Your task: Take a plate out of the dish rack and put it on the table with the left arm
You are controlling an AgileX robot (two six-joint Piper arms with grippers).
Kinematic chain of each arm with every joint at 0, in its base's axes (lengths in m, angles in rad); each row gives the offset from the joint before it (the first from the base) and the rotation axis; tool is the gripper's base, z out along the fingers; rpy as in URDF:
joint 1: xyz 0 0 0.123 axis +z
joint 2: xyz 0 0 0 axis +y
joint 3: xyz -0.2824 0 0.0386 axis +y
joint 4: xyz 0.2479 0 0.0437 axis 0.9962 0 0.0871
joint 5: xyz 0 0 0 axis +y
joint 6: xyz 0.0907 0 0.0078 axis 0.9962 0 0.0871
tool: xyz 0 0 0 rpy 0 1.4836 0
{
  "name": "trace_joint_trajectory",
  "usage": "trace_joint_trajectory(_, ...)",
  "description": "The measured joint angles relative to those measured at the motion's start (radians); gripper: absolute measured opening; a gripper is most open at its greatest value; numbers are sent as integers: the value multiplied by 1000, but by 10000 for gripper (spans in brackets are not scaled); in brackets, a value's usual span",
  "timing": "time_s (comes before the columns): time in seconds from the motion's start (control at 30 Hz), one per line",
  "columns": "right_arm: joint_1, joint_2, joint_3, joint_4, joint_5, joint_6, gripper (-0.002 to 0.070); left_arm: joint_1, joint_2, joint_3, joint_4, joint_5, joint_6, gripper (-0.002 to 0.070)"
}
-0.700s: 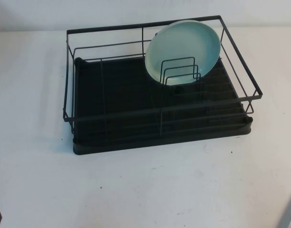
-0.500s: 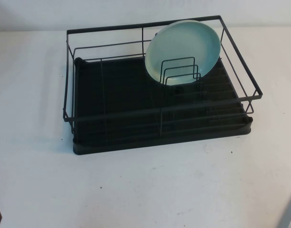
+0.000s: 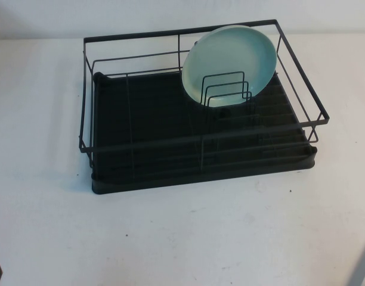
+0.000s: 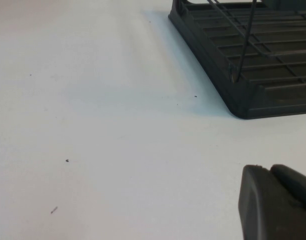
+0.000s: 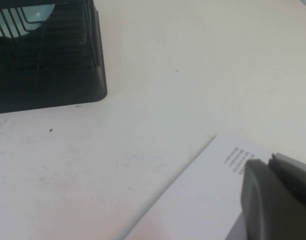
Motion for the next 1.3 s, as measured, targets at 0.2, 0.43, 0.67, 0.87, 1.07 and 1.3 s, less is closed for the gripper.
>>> trace_joint_trajectory(0.2, 0, 0, 0, 0, 0, 0, -18, 0, 0, 0, 0, 0, 0, -4)
trace_joint_trajectory(0.43, 0, 0, 0, 0, 0, 0, -18, 0, 0, 0, 0, 0, 0, -4)
trace_joint_trajectory(0.67, 0, 0, 0, 0, 0, 0, -18, 0, 0, 0, 0, 0, 0, -4)
trace_joint_trajectory(0.87, 0, 0, 0, 0, 0, 0, -18, 0, 0, 0, -30, -7, -6, -4)
trace_joint_trajectory(1.07, 0, 0, 0, 0, 0, 0, -18, 0, 0, 4, -411, -191, -216, -4)
trace_joint_trajectory(1.3, 0, 0, 0, 0, 0, 0, -18, 0, 0, 4, -546, -363, -180, -4)
